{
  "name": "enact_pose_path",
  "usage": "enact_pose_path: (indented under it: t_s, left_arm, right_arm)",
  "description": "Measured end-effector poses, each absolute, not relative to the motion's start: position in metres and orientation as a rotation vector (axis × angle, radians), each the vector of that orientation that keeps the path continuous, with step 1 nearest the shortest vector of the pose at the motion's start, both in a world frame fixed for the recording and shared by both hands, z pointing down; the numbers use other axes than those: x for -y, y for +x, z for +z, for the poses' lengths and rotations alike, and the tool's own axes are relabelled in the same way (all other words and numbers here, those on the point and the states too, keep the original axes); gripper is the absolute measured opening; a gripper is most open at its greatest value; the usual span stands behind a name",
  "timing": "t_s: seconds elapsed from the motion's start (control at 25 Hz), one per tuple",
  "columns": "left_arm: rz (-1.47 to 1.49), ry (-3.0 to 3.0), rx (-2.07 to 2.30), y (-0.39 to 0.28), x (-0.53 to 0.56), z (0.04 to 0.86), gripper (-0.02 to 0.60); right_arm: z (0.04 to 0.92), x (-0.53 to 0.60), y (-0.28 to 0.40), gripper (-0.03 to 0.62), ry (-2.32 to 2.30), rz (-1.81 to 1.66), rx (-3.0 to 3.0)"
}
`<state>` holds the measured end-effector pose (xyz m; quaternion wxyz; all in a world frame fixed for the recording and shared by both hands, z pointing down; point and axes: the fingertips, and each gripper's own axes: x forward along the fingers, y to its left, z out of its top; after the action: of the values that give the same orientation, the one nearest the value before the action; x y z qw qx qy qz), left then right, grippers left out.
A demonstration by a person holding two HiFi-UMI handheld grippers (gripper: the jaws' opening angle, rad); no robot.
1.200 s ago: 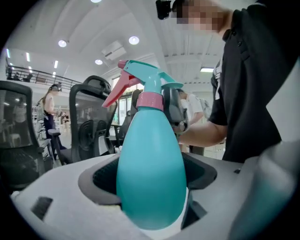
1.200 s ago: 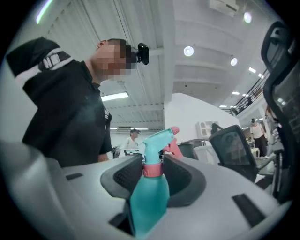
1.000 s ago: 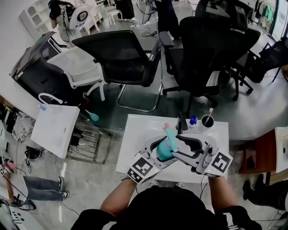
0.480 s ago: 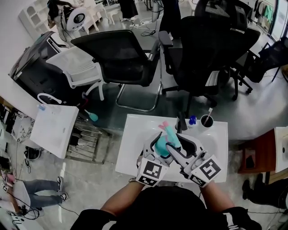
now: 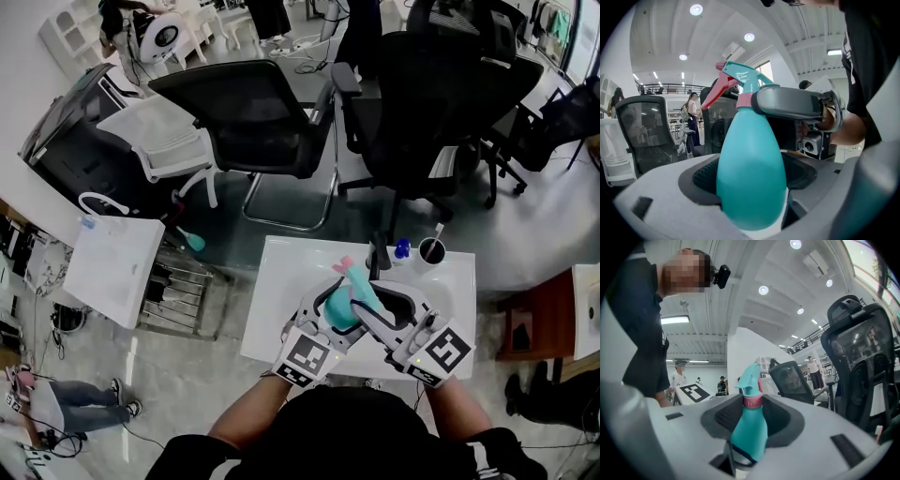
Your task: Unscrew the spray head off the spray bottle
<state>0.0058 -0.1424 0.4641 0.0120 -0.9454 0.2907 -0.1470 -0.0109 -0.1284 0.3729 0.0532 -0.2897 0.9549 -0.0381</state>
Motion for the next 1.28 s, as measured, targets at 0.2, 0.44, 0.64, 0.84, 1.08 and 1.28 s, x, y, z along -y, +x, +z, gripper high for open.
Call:
enact_pose_path:
  t_s: [0.2, 0.44, 0.64, 0.84, 1.08, 1.28]
  left_arm:
    - [-0.439, -2.987, -0.689, 0.009, 0.127, 0.453, 0.405]
    - [-0.411, -3.024, -0.374, 0.012, 0.099, 0.441, 0.405]
    - [-0.378, -3.041, -0.246, 0.017, 0.084, 0.433, 0.403]
    - [-0.365, -3.056, -0.268, 0.018, 0.085, 0.434, 0.403]
    - [-0.365, -3.096, -0.497, 0.009, 0.109, 0.444, 0.402]
    - [-0.390, -3.081, -0.646, 0.005, 0.122, 0.447, 0.397]
  right_arm:
    - [0.365, 0.117, -0.008, 0.135, -0.694, -0.123, -2.914]
    - [0.353, 0.091, -0.009, 0.135, -0.356, -0.084, -2.930]
    - [0.349, 0.077, -0.008, 0.135, -0.191, -0.048, -2.928]
    - [0.349, 0.077, -0.008, 0.137, -0.196, -0.048, -2.917]
    - [0.345, 0.094, -0.008, 0.212, -0.449, -0.018, -2.855]
    - [0.350, 0.091, -0.014, 0.183, -0.606, 0.078, -2.905]
